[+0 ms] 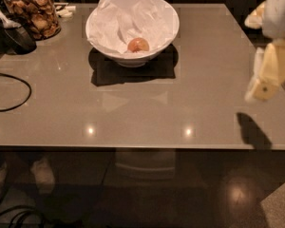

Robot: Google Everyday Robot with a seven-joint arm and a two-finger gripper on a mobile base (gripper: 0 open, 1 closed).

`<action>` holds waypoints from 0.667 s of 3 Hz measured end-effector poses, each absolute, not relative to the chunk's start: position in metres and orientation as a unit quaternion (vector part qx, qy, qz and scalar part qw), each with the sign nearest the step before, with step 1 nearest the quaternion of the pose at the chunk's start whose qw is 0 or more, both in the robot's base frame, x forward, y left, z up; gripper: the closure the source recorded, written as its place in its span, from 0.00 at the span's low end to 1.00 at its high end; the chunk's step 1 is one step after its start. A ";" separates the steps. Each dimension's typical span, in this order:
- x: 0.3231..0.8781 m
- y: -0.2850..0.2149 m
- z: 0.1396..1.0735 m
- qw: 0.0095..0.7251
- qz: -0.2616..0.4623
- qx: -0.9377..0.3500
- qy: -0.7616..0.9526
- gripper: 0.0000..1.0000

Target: Pick apple from white bowl

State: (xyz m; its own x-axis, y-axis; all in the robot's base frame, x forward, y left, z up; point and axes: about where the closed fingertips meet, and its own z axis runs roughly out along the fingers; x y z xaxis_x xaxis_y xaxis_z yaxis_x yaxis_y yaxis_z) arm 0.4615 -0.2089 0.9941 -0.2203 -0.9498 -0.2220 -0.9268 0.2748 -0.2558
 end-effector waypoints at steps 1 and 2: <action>0.509 -0.191 1.020 0.173 -0.041 -0.608 0.774 0.00; 0.520 -0.180 1.042 0.205 -0.050 -0.610 0.764 0.00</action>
Offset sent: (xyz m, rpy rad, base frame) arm 0.0421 0.0155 0.0223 -0.0077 -0.0118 0.0140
